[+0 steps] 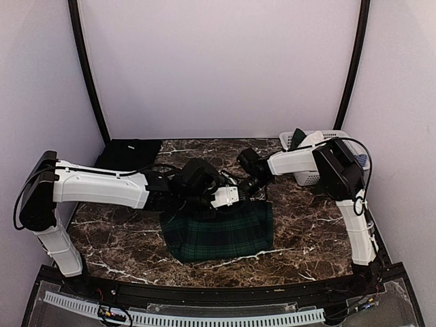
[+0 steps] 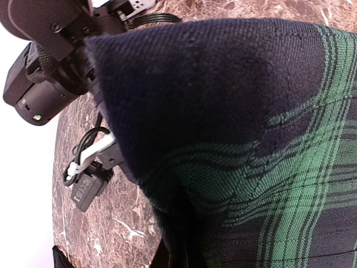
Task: Fold and stack the mixed laundry pile
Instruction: Fold the rectangle-folded skirt at the center of the board.
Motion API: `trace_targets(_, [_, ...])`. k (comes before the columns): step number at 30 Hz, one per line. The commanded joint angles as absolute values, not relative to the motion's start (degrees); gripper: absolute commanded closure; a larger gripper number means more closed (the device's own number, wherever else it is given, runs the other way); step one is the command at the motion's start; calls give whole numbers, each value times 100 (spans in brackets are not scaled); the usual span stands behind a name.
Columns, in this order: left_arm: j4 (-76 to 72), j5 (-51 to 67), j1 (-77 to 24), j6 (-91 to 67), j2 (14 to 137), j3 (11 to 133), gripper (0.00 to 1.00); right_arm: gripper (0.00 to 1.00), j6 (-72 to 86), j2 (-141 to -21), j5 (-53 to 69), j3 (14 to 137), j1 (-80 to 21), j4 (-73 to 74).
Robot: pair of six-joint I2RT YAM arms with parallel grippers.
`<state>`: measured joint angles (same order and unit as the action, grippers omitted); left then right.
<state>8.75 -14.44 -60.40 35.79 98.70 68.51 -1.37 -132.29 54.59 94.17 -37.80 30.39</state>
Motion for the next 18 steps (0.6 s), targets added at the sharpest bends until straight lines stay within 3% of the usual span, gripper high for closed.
trace_targets(1, [496, -1580, -5886, 3774, 10047, 6989, 97, 95, -229, -13155, 5655, 9360, -3868, 3028])
trace_targets(8, [-395, -1889, -5819, 3793, 10637, 6638, 92, 94, -161, -13041, 5624, 9413, -3855, 3030])
trace_targets(12, [-536, -1945, -5819, 3688, 10598, 6579, 80, 89, -5, -12912, 5368, 9467, -3752, 2956])
trace_targets(18, [-401, -2026, -5688, 3540, 10294, 6628, 64, 52, 490, -12332, 4599, 9795, -3252, 2903])
